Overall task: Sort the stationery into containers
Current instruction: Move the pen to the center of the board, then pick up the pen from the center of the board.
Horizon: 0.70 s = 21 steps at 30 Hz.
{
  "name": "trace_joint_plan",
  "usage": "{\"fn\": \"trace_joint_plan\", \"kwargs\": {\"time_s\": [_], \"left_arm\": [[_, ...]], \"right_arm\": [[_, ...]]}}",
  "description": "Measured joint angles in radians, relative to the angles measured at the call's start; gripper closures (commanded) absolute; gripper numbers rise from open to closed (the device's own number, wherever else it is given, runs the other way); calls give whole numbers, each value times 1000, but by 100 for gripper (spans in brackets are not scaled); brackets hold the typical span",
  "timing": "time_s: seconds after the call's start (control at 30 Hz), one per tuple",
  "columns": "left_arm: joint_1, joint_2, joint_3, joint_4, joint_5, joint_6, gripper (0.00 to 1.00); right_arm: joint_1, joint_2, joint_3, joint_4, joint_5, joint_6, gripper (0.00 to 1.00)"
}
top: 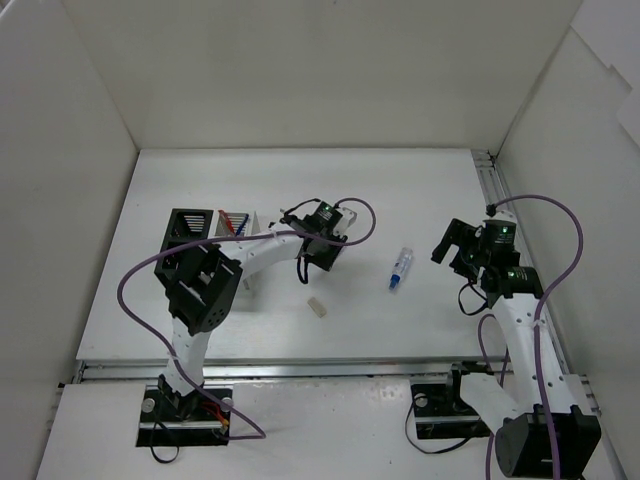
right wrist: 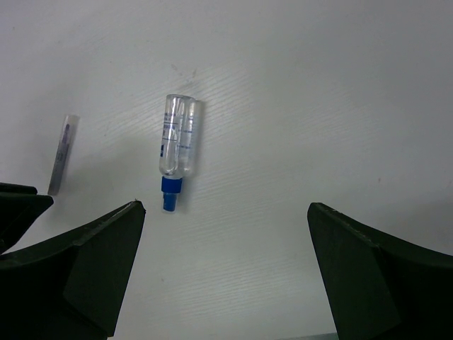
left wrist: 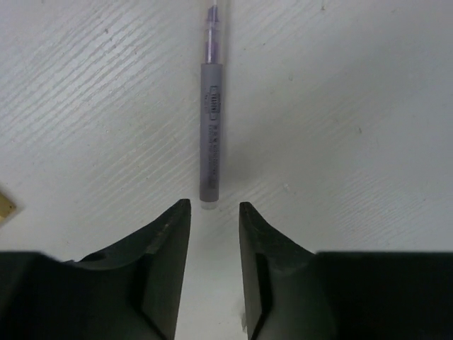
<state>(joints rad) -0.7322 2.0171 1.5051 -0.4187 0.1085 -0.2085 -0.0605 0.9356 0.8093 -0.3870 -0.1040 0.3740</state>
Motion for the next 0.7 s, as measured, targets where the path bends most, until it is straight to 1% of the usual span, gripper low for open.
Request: {"fn": "trace_joint_plan", "kwargs": {"time_s": [0.07,0.1,0.17,0.2,0.23,0.37,0.43,0.53,0.57,0.63,0.67,0.7], "left_arm": [[0,0,6,-3,8,11,62],[0,0,10,-3,14,17,55],[0,0,23,-4,26,36,48],[0,2,37,-9,30,47,37],[0,5,54,-13,33,56,31],[0,61,179,-26,41,100,22],[0,116,263,-37,49,121,22],[0,208,372,-56,66,138,26],[0,233,393,-61,71,142,32],[0,277,418,-78,76,148,40],[0,293,422,-89,77,150,49],[0,304,423,-100,77,148,53]], "right_arm": [[0,-1,0,0,0,-1,2],[0,-1,0,0,0,-2,2],[0,-2,0,0,0,-2,2],[0,-3,0,0,-1,-2,2],[0,-4,0,0,-1,-2,2],[0,-18,0,0,-1,-2,2],[0,-29,0,0,0,-2,2],[0,-41,0,0,0,-2,2],[0,-43,0,0,0,-2,2],[-3,-45,0,0,0,-2,2],[-5,-45,0,0,0,-2,2],[-5,-45,-1,0,1,-2,2]]}}
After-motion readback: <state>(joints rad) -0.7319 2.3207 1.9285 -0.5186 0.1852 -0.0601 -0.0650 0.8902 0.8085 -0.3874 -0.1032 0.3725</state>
